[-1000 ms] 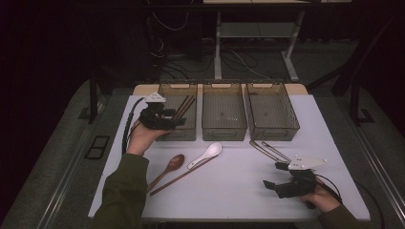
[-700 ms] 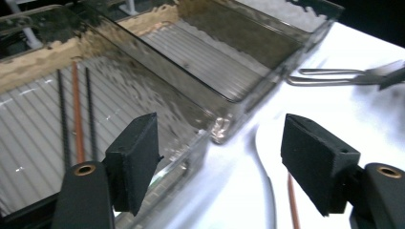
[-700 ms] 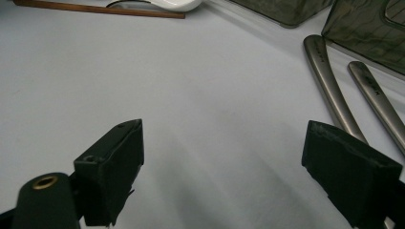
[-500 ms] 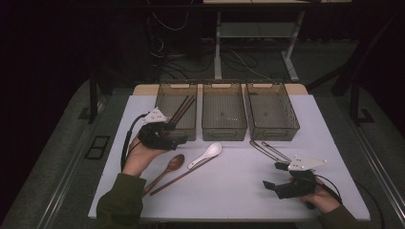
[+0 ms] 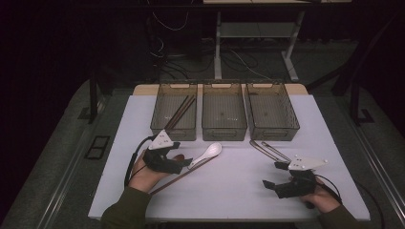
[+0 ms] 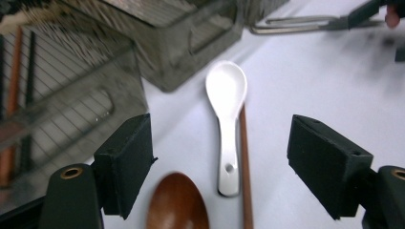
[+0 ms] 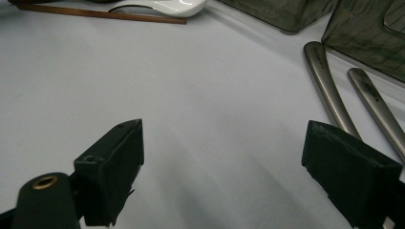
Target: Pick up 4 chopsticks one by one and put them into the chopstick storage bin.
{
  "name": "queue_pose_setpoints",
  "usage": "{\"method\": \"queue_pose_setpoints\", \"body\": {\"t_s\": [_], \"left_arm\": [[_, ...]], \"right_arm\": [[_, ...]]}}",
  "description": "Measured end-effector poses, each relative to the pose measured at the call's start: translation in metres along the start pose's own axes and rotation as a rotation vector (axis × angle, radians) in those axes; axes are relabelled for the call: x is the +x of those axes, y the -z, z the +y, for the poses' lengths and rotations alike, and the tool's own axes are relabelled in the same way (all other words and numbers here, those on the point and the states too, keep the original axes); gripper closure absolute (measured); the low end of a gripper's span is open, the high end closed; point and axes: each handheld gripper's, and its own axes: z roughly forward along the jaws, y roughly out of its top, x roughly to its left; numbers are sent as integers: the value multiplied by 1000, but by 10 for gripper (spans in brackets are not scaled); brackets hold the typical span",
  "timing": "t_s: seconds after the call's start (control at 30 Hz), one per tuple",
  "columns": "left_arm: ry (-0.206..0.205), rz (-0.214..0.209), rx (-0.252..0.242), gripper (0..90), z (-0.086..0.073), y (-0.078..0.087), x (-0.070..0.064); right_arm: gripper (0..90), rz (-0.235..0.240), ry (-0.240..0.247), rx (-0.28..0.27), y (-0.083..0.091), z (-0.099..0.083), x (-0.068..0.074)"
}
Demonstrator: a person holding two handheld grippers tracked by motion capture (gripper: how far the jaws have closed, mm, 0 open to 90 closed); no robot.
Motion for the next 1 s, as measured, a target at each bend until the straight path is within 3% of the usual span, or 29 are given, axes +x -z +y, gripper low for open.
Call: {"method": "queue_pose_setpoints", "body": {"t_s": [0.37, 0.5, 0.63, 0.87, 1.0], "left_arm": [[-15, -11, 47, 292, -22, -3, -17], [-23, -10, 67, 371, -28, -4, -20], [-76, -11, 117, 488, -32, -3, -21], [-60, -29, 163, 654, -39, -8, -14], [-39, -32, 160, 713, -40, -8, -10]], "right_arm": [[142, 5, -1, -18, 0, 1, 1], [141, 5, 2, -16, -1, 1, 1], [141, 3, 0, -14, -1, 1, 0], [141, 2, 6, -13, -1, 1, 0], [141, 3, 7, -10, -2, 1, 0]]}}
